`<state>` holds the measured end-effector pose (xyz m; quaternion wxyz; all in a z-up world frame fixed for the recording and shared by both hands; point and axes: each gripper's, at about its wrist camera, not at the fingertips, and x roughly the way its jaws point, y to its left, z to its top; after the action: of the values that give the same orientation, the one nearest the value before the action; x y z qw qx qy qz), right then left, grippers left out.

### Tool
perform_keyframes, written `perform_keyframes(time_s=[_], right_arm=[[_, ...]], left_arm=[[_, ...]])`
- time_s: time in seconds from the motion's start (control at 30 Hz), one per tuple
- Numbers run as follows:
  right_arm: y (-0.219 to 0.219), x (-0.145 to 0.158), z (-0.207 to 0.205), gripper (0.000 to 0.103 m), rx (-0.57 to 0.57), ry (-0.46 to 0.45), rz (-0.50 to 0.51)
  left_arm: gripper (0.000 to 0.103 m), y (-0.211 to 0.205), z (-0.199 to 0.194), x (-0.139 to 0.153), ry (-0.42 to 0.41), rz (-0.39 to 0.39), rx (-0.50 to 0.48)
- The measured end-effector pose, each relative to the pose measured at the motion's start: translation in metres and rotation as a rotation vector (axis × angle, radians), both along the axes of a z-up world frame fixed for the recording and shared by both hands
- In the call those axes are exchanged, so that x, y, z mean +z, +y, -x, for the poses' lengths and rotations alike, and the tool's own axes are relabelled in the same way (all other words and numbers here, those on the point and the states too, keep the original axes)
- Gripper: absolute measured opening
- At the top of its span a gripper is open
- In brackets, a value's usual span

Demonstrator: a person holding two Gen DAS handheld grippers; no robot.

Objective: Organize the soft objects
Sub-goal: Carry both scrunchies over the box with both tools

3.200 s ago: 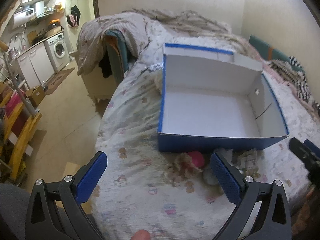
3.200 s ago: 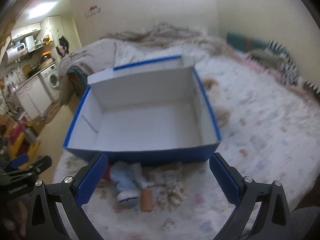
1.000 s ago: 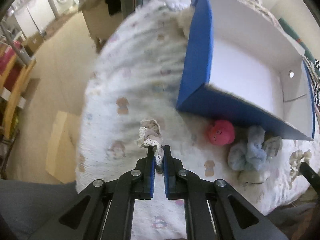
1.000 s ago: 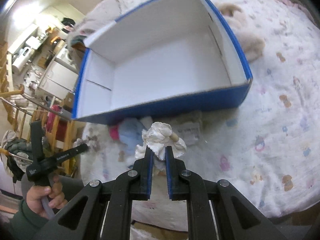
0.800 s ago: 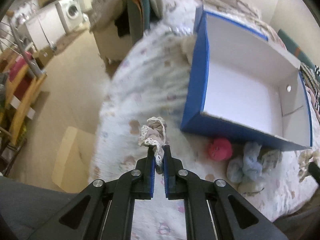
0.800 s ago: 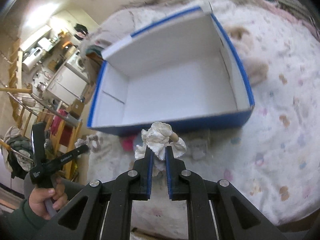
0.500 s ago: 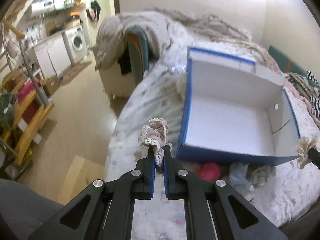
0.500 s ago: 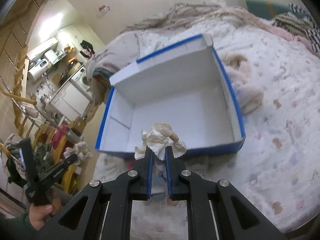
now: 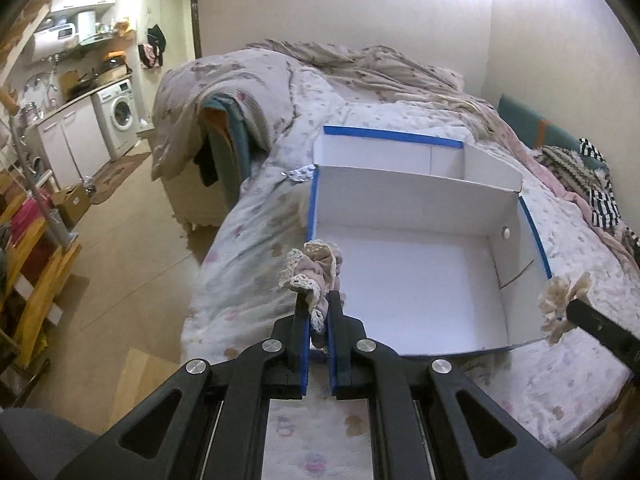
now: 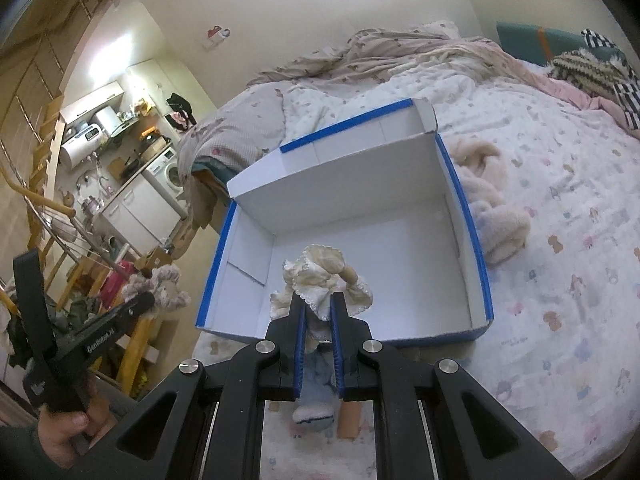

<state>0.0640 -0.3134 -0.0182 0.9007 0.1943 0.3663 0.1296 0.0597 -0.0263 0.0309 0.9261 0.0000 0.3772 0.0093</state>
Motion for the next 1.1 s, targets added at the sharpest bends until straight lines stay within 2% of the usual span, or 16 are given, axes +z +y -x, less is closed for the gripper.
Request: perform_keyframes(time_s=[0.13, 0.47, 0.67, 0.87, 1.1], right_arm=[[-0.001, 0.0, -0.009, 0.013, -0.002, 0.003, 0.023], [-0.006, -0.003, -0.033, 0.013, -0.006, 0.016, 0.042], [-0.008, -0.004, -0.047, 0.013, -0.017, 0.021, 0.049], [-0.003, -0.007, -0.063, 0.013, -0.004, 0.025, 0.105], [0.0, -0.014, -0.085, 0.013, 0.006, 0.035, 0.152]], left_arm=[[0.007, -0.009, -0.021, 0.004, 0.024, -0.001, -0.013], [0.007, -0.023, -0.061, -0.009, 0.079, -0.024, -0.025], [0.007, -0.036, -0.078, -0.013, 0.079, -0.051, -0.056], [0.007, -0.053, -0.091, -0.017, 0.069, -0.08, -0.101], [0.007, -0.054, -0.105, -0.032, 0.097, -0.081, -0.101]])
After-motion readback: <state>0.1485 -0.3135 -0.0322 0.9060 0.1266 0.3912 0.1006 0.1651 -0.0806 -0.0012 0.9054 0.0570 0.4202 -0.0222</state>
